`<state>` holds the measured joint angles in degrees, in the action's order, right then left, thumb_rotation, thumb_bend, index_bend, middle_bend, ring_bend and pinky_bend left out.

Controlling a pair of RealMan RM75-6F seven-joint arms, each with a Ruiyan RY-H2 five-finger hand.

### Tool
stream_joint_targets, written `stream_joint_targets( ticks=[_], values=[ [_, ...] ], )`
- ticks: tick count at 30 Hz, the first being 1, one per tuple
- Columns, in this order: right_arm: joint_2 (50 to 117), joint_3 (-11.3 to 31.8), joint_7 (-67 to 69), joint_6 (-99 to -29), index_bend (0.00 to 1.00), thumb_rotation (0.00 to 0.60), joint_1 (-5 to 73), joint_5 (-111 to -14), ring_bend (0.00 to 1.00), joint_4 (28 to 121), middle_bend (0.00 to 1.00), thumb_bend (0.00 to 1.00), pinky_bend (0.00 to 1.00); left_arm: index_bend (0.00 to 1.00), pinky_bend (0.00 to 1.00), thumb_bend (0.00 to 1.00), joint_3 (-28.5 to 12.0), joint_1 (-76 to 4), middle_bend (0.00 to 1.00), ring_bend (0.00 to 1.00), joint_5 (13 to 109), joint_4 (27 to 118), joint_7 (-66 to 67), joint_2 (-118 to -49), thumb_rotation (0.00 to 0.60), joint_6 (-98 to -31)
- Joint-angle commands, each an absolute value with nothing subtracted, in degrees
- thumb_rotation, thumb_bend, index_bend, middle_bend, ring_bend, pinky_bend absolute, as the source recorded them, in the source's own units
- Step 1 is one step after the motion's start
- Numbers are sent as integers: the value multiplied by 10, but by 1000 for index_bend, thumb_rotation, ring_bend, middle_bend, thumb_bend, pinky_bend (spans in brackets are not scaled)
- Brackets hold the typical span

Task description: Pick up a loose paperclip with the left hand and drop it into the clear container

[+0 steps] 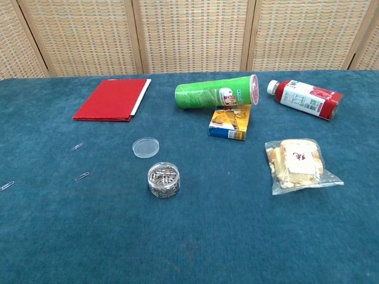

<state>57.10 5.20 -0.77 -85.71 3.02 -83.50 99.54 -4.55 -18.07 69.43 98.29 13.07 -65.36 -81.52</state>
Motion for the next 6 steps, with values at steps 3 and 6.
stream_joint_targets(
  ticks=[3, 6],
  values=[
    [572, 50, -16, -859, 1, 600, 30, -839, 0, 998, 0, 0, 0, 0, 0, 0, 1, -120, 0, 0, 742, 999, 71, -613, 600, -858],
    [573, 50, -21, -864, 1, 600, 28, -842, 0, 1000, 0, 0, 0, 0, 0, 0, -1, -116, 0, 0, 750, 1005, 60, -603, 600, -854]
  ],
)
